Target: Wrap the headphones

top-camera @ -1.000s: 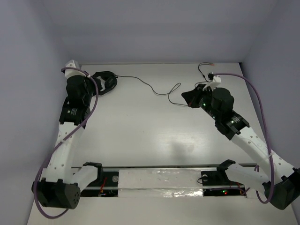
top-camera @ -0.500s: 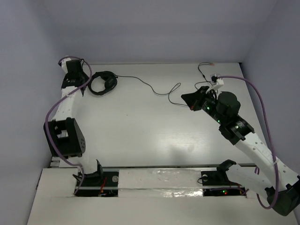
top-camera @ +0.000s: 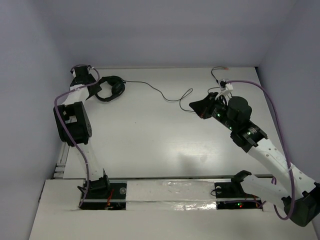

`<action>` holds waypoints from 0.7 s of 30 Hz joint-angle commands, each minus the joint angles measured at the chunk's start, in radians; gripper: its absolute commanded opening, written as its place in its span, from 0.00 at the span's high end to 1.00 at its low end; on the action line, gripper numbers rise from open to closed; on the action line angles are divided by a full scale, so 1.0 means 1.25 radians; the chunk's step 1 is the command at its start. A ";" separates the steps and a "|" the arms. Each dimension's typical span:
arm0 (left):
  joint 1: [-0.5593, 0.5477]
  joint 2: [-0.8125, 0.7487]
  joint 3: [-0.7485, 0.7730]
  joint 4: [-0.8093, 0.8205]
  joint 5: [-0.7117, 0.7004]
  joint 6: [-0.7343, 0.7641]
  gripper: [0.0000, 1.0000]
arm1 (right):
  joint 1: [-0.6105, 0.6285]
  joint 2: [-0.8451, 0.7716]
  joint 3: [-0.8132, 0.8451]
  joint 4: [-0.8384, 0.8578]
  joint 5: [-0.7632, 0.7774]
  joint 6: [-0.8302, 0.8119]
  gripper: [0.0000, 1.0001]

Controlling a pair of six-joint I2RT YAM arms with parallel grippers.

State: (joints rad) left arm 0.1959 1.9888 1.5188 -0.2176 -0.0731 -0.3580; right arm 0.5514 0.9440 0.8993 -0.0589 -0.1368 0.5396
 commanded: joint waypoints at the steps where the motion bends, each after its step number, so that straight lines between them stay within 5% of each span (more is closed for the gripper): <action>1: -0.002 0.035 0.081 0.037 0.019 0.040 0.45 | 0.008 0.006 0.003 0.039 -0.010 -0.006 0.86; 21: -0.002 0.221 0.215 -0.005 0.001 0.110 0.57 | 0.015 0.057 0.023 0.067 0.009 -0.021 0.80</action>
State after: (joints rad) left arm 0.1955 2.2601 1.7462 -0.2146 -0.0608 -0.2535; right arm 0.5640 1.0229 0.8993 -0.0345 -0.1364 0.5339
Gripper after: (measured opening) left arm 0.431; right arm 0.198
